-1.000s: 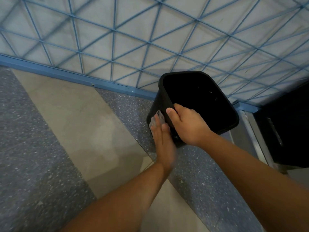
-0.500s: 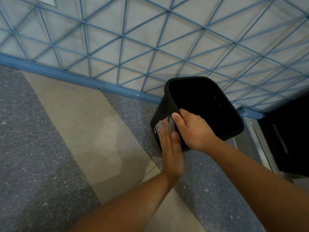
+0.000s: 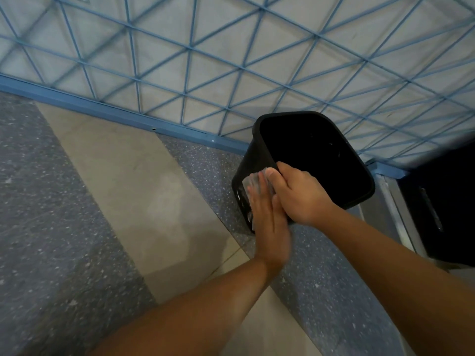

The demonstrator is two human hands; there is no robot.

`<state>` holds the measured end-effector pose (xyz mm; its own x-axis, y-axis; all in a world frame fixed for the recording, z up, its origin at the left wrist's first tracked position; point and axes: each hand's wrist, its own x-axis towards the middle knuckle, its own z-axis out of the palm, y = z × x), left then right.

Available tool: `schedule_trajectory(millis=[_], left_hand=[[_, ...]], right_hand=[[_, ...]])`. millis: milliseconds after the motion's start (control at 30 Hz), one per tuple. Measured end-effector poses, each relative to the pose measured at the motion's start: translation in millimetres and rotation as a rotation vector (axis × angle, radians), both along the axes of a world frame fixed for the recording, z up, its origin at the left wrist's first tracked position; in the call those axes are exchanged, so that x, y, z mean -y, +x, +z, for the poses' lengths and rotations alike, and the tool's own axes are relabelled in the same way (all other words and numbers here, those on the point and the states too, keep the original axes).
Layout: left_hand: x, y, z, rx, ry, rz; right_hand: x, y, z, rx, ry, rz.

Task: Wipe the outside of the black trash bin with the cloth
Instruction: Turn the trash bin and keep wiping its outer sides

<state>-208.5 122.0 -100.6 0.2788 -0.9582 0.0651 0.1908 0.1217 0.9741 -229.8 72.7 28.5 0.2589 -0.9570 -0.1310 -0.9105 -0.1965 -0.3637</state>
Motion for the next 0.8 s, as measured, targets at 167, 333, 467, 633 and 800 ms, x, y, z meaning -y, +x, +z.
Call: schedule_trajectory(millis=[167,333,467,633,800], left_hand=[[16,3,1,-0.223,0.140,-0.003],[1,9,-12,-0.014,-0.002,-0.027],[23,32,-18,-0.028,0.191,-0.118],[26,36,-31,-0.121,0.141,-0.106],[18,25,-2,-0.169,0.095,-0.011]], right_hand=[[0,3,0,0.005,-0.011,0.011],[-2,0,0,-0.008,-0.002,0.014],[0,2,2,0.009,0.025,0.009],[-2,-16,14,0.182,0.265,-0.008],[-30,-35,20,-0.300,0.073,0.211]])
